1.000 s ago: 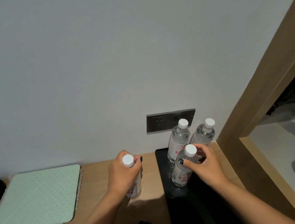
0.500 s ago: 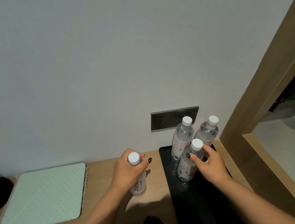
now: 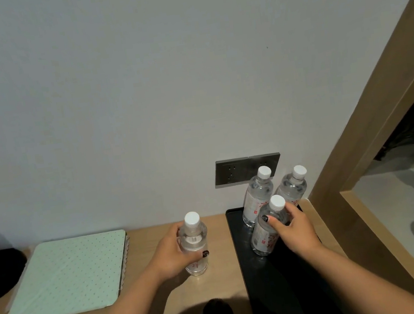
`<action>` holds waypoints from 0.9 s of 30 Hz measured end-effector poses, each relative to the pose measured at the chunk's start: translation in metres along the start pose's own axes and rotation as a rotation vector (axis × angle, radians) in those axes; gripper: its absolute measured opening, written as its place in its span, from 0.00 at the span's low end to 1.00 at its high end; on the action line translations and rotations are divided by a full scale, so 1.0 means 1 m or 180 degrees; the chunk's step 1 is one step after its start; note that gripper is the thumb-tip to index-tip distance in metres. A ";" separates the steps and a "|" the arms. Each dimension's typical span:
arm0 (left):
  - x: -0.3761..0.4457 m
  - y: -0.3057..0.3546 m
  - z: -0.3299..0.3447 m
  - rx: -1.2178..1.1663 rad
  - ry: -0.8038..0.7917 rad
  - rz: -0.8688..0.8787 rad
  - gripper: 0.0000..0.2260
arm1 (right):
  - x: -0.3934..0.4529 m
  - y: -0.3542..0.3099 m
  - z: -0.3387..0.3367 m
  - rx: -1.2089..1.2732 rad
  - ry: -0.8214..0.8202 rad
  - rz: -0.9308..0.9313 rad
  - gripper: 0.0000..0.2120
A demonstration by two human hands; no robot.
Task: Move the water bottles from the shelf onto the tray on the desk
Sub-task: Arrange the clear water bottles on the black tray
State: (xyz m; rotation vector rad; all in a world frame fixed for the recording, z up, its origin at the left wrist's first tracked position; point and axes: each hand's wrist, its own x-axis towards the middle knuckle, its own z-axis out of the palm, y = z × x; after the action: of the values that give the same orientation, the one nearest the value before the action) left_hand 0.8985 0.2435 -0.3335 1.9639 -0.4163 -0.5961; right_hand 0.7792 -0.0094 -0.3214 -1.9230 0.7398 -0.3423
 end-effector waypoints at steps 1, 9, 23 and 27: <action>-0.002 0.001 0.000 -0.0025 0.0082 -0.0013 0.26 | 0.000 -0.001 -0.001 -0.0009 -0.0036 0.0021 0.19; -0.016 0.022 -0.014 -0.0785 0.0420 -0.0219 0.21 | -0.030 -0.018 -0.016 -0.0151 0.0417 0.0092 0.37; -0.054 0.123 0.010 -0.2036 0.0419 -0.0496 0.15 | -0.106 -0.057 0.016 -0.0301 -0.0651 -0.1036 0.42; -0.065 0.121 0.030 -0.2108 0.0028 -0.0426 0.16 | -0.116 -0.042 -0.001 0.0520 -0.0502 -0.0528 0.39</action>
State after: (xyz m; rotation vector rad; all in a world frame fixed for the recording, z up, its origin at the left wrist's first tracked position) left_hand 0.8242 0.2029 -0.2217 1.3618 -0.0592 -0.7024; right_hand 0.7042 0.0759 -0.2740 -1.8361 0.4365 -0.3378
